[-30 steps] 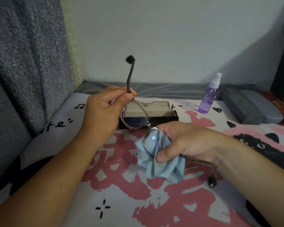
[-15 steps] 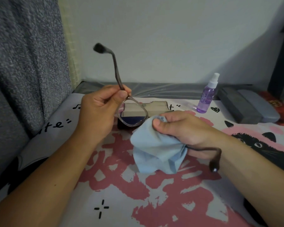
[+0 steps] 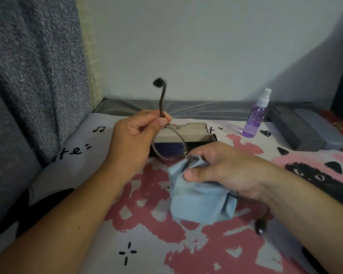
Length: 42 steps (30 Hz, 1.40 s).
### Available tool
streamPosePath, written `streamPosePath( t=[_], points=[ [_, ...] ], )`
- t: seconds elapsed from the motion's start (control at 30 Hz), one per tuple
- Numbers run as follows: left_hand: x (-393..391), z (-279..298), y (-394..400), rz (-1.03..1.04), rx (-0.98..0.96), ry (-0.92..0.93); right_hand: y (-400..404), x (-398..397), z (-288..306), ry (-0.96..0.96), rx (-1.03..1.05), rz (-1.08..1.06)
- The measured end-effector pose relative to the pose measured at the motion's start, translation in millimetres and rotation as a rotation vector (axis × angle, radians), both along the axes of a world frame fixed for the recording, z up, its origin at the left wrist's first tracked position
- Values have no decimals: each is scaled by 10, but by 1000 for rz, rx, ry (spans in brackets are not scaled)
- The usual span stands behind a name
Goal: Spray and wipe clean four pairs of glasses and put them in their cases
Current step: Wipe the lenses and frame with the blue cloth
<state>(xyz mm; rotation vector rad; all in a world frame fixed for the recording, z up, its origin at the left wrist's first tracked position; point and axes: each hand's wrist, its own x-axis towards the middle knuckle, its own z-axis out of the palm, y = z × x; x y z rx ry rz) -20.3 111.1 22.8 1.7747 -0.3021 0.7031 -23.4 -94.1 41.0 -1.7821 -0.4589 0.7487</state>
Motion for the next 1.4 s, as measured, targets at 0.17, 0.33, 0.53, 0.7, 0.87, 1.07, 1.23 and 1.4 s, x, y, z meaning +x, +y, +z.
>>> streamPosePath(
  t=[0.17, 0.33, 0.53, 0.7, 0.87, 1.07, 1.23, 1.4],
  points=[
    [-13, 44, 67, -2, 47, -55, -98, 88, 95, 180, 282, -152],
    [-118, -5, -153, -166, 221, -103, -42, 76, 25, 177, 355, -5],
    [-133, 6, -152, -253, 165, -104, -102, 86, 17, 270, 300, 233],
    [-117, -20, -174, -279, 181, -61, -71, 71, -19, 236, 222, 161],
    [-129, -25, -192, -247, 117, -49, 26, -10, 4, 131, 230, -91],
    [-138, -28, -190, -228, 180, -79, 108, -61, 16, 270, 412, -126],
    [-111, -59, -232, -314, 234, -98, 185, -96, -43, 314, 385, -127],
    [-92, -44, -185, -267, 200, -78, 124, -68, -37, 192, 325, -60]
  ],
)
